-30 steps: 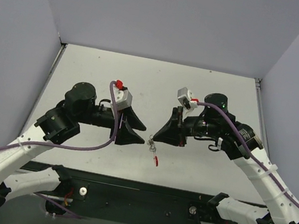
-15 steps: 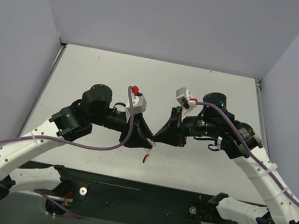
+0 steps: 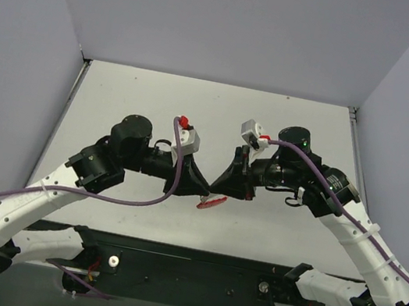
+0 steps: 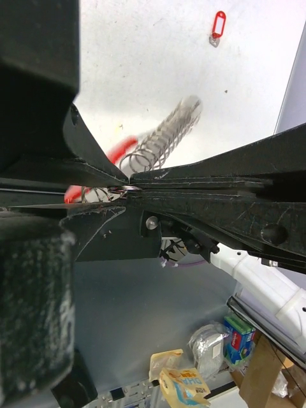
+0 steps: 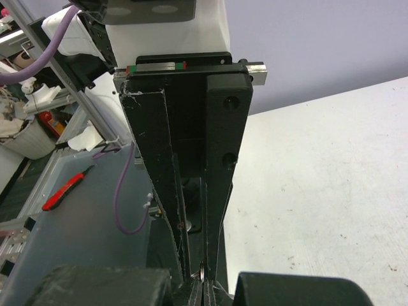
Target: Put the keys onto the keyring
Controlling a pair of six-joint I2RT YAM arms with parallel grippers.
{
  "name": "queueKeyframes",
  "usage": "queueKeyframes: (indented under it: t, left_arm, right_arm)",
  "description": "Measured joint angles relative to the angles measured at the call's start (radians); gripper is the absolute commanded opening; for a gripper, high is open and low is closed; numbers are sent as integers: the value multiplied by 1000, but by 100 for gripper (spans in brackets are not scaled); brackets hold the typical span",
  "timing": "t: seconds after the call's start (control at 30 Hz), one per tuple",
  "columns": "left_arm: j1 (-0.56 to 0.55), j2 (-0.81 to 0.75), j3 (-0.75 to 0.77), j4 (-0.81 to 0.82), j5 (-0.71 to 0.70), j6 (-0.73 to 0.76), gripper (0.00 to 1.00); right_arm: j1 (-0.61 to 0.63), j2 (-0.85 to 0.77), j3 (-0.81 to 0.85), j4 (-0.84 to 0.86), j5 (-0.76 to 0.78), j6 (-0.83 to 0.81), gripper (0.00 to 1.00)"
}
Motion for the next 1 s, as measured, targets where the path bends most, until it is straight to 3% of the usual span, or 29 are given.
queueKeyframes:
  t: [0.2,0.43,0.7,0.8,0.83,0.93,1.0]
  left_arm:
    - [0,-5,0,4,-4,4,24]
    - [0,-15,0,4,-23,7,0]
    - [0,-18,0,4,-31,9,0]
    - [-1,-24,-1,7,-56,10,0]
    - [-1,-30,-3,8,-65,10,0]
    - [-1,-77,-45,41,-106,1,0]
    - [-1,-113,-78,74,-129,-8,0]
  right_arm:
    - [0,0,0,-8,2,0,0]
    - [1,-1,0,-8,0,-7,0]
    - [5,-6,0,-8,8,-8,2]
    - [6,-11,-1,1,29,-3,42]
    - [6,-17,-4,9,41,3,63]
    - [5,-79,-54,73,98,26,90]
    - [5,-138,-103,117,126,38,94]
